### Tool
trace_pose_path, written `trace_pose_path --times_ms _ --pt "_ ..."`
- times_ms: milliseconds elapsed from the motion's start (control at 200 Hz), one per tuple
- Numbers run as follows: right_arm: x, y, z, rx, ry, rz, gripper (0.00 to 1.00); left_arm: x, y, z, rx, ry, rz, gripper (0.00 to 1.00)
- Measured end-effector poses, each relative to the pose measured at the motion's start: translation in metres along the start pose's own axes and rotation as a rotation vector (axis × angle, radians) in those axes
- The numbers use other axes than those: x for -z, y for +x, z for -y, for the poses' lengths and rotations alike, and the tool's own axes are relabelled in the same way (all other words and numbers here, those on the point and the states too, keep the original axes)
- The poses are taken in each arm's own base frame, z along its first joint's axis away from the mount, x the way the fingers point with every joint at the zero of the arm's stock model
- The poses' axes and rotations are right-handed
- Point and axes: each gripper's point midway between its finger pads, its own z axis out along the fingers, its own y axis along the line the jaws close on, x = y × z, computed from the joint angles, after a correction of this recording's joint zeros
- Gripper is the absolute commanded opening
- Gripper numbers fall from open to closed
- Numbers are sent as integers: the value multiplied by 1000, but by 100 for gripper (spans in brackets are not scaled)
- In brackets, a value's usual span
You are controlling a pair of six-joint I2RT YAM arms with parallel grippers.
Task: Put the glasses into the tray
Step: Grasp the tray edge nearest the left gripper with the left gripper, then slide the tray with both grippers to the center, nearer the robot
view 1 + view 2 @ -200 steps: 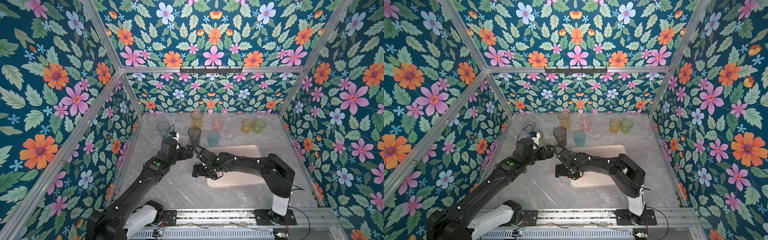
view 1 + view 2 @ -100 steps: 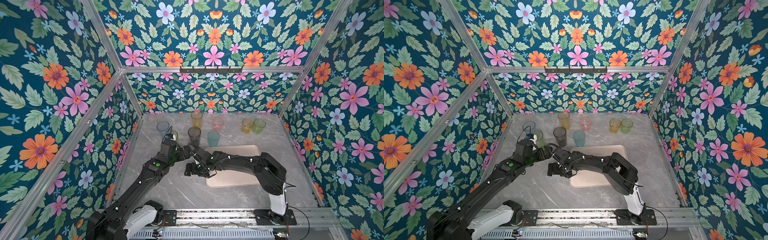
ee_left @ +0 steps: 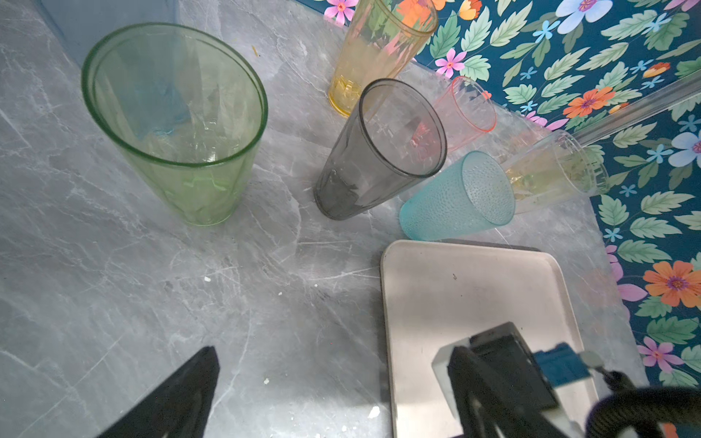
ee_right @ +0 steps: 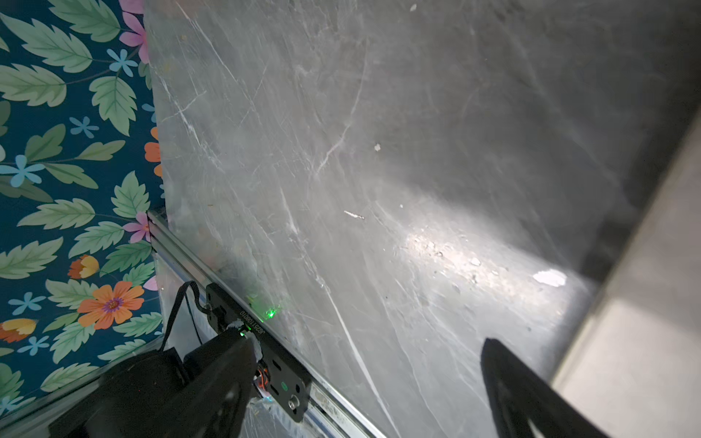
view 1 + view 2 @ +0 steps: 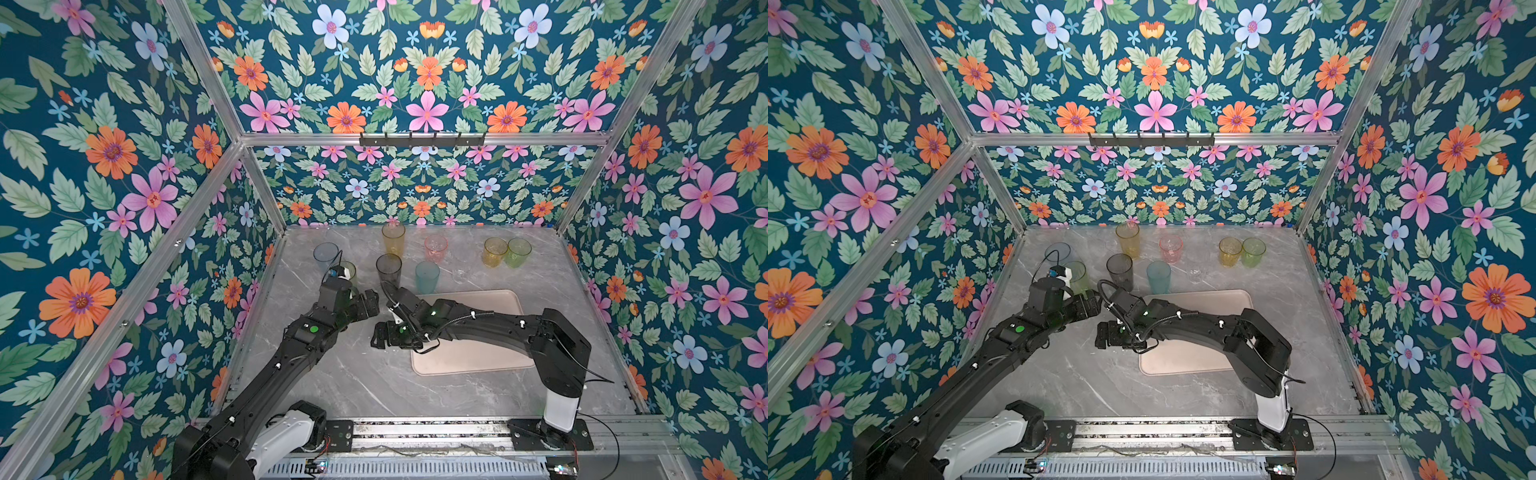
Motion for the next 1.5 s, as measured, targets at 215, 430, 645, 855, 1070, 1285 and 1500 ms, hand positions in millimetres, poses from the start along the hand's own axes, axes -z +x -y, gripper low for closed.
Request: trace_pose_path --times_ms 215,430,645,855,1070,1285,1500 --pt "33 4 40 -55 68 30 94 -6 8 3 -1 22 -38 89" --pt "86 -1 64 -97 84 122 94 -28 41 20 -15 81 -137 74" --pt "121 -4 90 -139 115 201 94 -51 88 45 -54 112 -254 66" --pt "141 -18 103 -158 134 274 94 -70 117 61 -107 86 -308 49" --pt "147 -25 107 -149 153 298 94 -84 144 68 -147 45 -359 38" --pt "149 -29 107 -151 156 303 95 -97 158 67 -157 6 -379 36" --pt "150 -29 106 -146 155 304 95 -103 165 59 -160 -31 -387 29"
